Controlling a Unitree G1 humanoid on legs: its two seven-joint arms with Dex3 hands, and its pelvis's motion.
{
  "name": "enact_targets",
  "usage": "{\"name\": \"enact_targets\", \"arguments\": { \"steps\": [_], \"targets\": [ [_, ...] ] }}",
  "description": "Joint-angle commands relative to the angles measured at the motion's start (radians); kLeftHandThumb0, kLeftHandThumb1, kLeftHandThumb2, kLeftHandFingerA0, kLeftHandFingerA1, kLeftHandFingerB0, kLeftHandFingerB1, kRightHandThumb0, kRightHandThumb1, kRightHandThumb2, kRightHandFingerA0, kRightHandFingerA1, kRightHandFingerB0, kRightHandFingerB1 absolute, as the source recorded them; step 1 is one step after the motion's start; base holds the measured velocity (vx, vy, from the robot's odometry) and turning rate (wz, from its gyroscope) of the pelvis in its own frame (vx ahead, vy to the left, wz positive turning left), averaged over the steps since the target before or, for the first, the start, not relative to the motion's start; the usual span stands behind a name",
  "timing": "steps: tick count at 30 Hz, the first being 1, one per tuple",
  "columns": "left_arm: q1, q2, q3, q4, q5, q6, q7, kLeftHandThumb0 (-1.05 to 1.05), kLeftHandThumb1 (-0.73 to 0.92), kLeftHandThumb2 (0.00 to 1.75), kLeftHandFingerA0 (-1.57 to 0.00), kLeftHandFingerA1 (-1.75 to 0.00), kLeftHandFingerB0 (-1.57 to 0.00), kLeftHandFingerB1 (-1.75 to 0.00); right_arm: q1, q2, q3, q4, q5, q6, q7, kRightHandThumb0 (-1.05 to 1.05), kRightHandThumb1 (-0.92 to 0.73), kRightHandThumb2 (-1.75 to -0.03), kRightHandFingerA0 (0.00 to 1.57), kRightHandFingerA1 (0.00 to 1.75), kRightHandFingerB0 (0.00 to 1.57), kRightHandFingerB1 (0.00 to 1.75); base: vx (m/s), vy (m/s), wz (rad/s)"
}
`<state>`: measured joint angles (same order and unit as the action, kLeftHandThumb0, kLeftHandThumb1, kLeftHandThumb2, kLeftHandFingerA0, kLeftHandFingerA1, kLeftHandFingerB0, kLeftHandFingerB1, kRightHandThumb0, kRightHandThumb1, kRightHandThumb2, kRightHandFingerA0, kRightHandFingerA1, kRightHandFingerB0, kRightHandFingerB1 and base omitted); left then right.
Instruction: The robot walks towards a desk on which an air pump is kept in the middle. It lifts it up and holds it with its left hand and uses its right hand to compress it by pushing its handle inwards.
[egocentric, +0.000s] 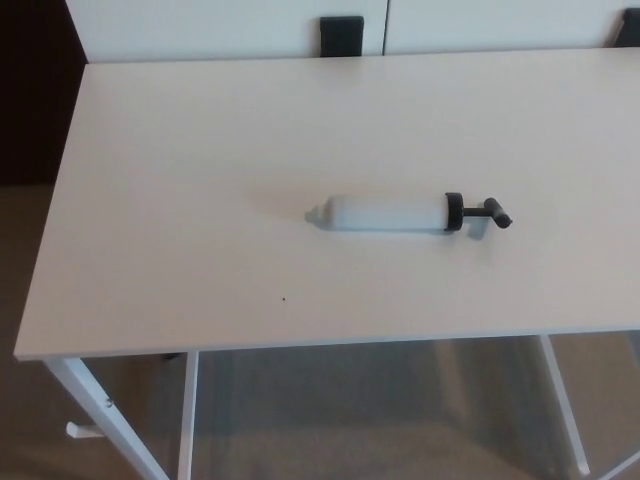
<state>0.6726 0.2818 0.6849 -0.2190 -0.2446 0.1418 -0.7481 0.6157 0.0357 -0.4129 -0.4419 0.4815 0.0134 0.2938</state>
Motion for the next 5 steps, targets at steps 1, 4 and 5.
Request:
{"name": "enact_targets", "arguments": {
  "steps": [1,4,5],
  "targets": [
    [-0.064,0.055,0.293,0.42,-0.536,-0.086,-0.187,-1.05,0.71,1.23,-0.54,-0.93,-0.24,-0.51,0.061,-0.127,-0.301,0.454,0.318,-0.067,0.344,-0.37,-0.47,-1.08,0.01,0.5,0.0,0.49,0.0,0.0,0.0],
    [-0.194,-0.028,0.106,0.742,-0.165,-0.124,-0.034,-0.69,0.71,0.61,-0.18,-0.33,-0.21,-0.28,0.022,-0.14,-0.36,0.759,0.356,0.053,0.349,-0.84,-0.92,-0.68,0.2,0.36,0.15,0.27,0.0,0.0,0.0],
    [-0.194,-0.028,0.106,0.742,-0.165,-0.124,-0.034,-0.69,0.71,0.61,-0.18,-0.33,-0.21,-0.28,0.022,-0.14,-0.36,0.759,0.356,0.053,0.349,-0.84,-0.92,-0.68,0.2,0.36,0.15,0.27,0.0,0.0,0.0]
  ]
}}
